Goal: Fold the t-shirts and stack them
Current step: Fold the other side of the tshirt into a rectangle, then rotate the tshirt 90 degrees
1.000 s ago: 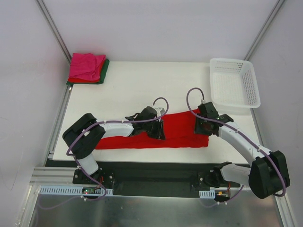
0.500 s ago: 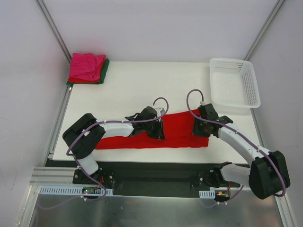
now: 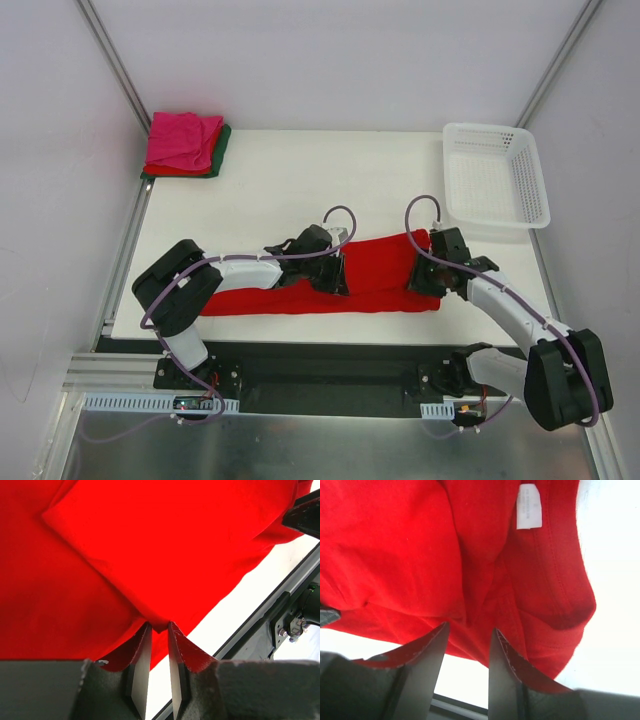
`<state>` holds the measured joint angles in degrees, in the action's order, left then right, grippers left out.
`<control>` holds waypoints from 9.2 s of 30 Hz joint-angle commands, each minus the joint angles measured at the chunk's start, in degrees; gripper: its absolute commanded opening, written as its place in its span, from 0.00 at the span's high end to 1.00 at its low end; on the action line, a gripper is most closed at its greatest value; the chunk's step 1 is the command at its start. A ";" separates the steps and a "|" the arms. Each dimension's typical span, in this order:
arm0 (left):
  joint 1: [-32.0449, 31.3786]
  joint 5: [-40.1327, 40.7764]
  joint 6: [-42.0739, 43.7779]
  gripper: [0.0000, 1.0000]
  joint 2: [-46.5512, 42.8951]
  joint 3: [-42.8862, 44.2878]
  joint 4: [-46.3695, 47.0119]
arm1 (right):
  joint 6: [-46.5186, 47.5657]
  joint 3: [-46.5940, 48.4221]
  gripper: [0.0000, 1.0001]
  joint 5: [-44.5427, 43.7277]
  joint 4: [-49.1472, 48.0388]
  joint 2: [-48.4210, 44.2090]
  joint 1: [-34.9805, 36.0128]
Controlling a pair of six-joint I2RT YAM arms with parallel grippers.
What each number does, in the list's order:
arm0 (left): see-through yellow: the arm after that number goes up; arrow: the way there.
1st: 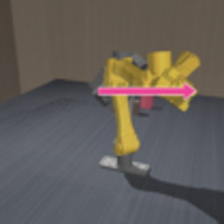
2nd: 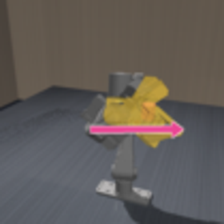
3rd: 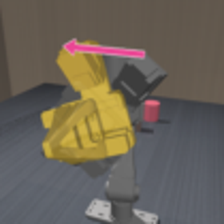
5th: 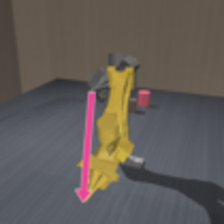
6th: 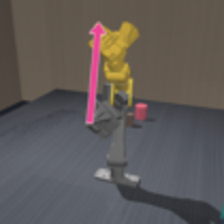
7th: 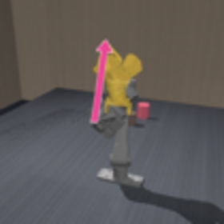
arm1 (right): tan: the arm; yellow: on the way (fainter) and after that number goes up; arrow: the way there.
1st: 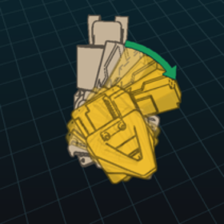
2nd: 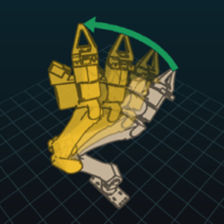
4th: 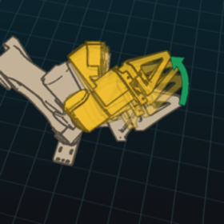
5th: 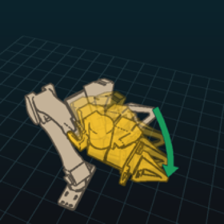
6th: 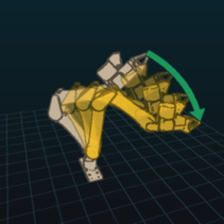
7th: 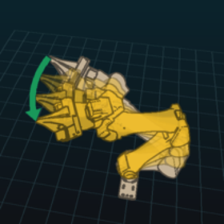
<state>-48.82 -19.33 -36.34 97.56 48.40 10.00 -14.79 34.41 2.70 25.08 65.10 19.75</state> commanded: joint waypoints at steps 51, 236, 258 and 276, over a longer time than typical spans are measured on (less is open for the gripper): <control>-0.66 -0.53 1.53 0.83 0.17 1.96 -0.51 | 3.27 -3.04 0.70 9.34 -7.50 -0.50 -7.18; 11.20 11.78 6.72 1.00 -6.07 5.91 -37.33 | 6.79 53.91 0.99 -5.78 9.99 51.96 13.83; 11.64 31.30 23.06 1.00 -10.64 29.73 -52.47 | 5.65 37.05 0.99 -26.78 11.66 23.24 12.33; 11.38 16.35 27.46 1.00 3.34 30.00 -33.38 | 2.22 25.97 0.99 -27.84 13.33 9.79 12.33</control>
<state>-37.41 1.08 -10.41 99.92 77.28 -27.97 -10.61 61.54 -23.66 37.39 77.67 32.10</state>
